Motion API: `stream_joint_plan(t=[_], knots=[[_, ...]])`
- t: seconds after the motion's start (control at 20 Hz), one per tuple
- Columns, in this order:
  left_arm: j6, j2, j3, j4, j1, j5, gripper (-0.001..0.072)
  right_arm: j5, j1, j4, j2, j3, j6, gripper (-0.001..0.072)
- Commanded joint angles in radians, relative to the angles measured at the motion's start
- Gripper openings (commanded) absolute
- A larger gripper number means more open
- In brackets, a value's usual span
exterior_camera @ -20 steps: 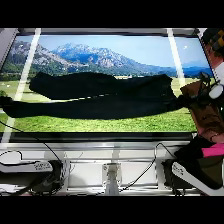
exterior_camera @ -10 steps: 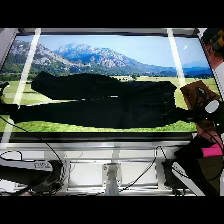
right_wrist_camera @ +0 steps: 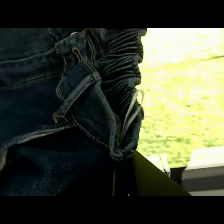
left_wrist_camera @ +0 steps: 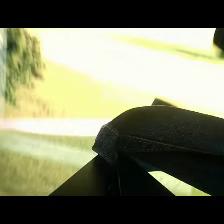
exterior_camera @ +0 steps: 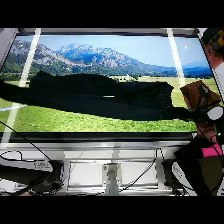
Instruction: Fold the clothes and pants, and hang the long-sleeved shirts on hangers.
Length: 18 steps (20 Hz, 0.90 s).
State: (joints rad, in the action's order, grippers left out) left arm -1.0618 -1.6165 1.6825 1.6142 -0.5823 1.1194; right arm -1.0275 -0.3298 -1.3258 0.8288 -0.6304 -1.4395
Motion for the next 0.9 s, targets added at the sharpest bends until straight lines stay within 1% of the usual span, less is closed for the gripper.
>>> stream_joint_plan(t=[0.0,0.15,0.25,0.35,0.4,0.45,0.5,0.55,0.65,0.75,0.85], knots=[[0.001,-0.007,0.053,-0.191,0.002,-0.126,0.0033,-0.004,0.000,0.047,-0.058,0.082,0.010,0.0034],[0.001,-0.036,0.052,-0.305,0.002,-0.205,0.0034,-0.003,0.000,0.065,-0.072,0.135,0.010,0.0034],[0.001,-0.072,0.051,-0.393,0.002,-0.235,0.0034,0.004,0.000,0.077,-0.071,0.150,0.008,0.0034],[0.000,-0.116,0.051,-0.495,0.002,-0.233,0.0034,0.010,0.000,0.094,-0.071,0.149,0.008,0.0034],[0.003,-0.124,0.051,-0.562,0.003,-0.203,0.0033,0.018,0.000,0.102,-0.071,0.149,0.008,0.0034],[0.007,-0.117,0.051,-0.579,0.007,-0.188,0.0032,0.031,0.000,0.103,-0.071,0.149,0.008,0.0034],[0.006,-0.097,0.051,-0.557,0.011,-0.175,0.0031,0.052,0.000,0.102,-0.071,0.149,0.008,0.0034],[-0.014,-0.064,0.051,-0.503,0.013,-0.168,0.0031,0.076,0.000,0.102,-0.071,0.149,0.008,0.0034],[-0.129,0.022,0.051,-0.327,0.012,-0.148,0.0030,0.110,0.000,0.103,-0.071,0.148,0.008,0.0034],[-0.189,0.119,0.051,-0.159,0.006,-0.052,0.0031,0.120,0.000,0.102,-0.071,0.148,0.008,0.0034],[-0.188,0.218,0.051,-0.033,0.005,0.106,0.0031,0.121,0.000,0.097,-0.071,0.148,0.009,0.0035]])
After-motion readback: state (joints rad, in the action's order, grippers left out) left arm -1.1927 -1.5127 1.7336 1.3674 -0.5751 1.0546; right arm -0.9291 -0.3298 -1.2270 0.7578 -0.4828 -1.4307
